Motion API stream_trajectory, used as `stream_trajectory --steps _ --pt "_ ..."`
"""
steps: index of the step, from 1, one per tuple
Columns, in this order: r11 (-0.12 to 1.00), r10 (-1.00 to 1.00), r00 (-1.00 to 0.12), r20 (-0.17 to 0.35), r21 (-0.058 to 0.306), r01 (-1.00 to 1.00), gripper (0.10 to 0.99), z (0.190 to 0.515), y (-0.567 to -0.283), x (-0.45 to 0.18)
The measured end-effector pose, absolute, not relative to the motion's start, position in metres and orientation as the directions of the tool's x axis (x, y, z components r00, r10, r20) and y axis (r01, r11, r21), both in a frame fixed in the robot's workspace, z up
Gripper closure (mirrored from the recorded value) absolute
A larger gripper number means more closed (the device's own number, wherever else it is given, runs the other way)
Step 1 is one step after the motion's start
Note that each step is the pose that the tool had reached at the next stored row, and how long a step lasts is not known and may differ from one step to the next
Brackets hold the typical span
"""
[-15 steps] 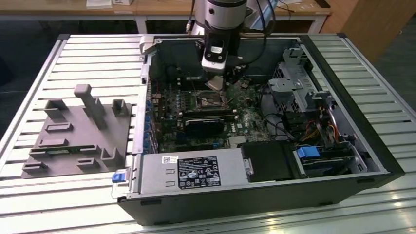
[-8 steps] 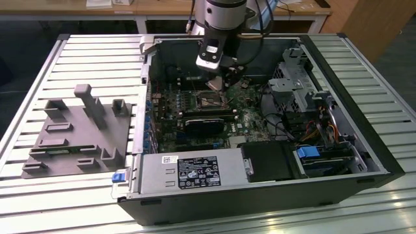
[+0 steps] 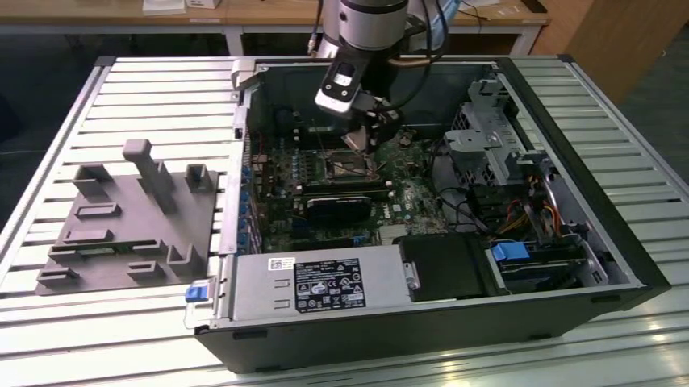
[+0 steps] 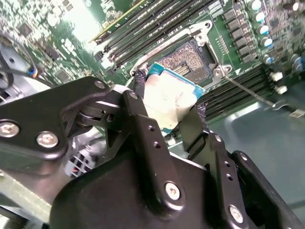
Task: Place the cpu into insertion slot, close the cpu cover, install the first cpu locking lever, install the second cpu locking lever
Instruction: 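Place the cpu into insertion slot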
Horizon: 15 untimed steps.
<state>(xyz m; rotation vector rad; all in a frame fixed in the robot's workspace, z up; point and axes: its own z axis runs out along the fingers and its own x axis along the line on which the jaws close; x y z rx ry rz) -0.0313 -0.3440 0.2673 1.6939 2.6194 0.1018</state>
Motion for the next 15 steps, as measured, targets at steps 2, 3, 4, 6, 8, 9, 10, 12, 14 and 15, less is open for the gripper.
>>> stream_trajectory --steps 2,3,4,6,8,9,10,12,14,15 --pt "0.376 0.926 -0.378 0.018 0.066 0.924 0.549 0.2669 -0.344 -0.0313" --pt "0.359 0.932 -0.361 0.018 0.066 0.931 0.549 0.2666 -0.344 -0.0313" --pt "0.341 0.939 -0.343 0.018 0.066 0.938 0.549 0.2663 -0.344 -0.0313" --pt "0.307 0.951 -0.309 0.018 0.066 0.949 0.549 0.2658 -0.344 -0.0313" --pt "0.273 0.961 -0.275 0.018 0.066 0.96 0.549 0.2652 -0.344 -0.0313" --pt "0.255 0.966 -0.257 0.018 0.066 0.965 0.549 0.2649 -0.344 -0.0313" --pt "0.238 0.971 -0.239 0.018 0.066 0.969 0.549 0.2645 -0.344 -0.0313" --pt "0.202 0.979 -0.203 0.018 0.066 0.977 0.549 0.2637 -0.344 -0.0313" --pt "0.167 0.986 -0.168 0.018 0.066 0.984 0.549 0.2628 -0.344 -0.0313" --pt "0.15 0.988 -0.151 0.018 0.066 0.987 0.549 0.2622 -0.344 -0.0313"
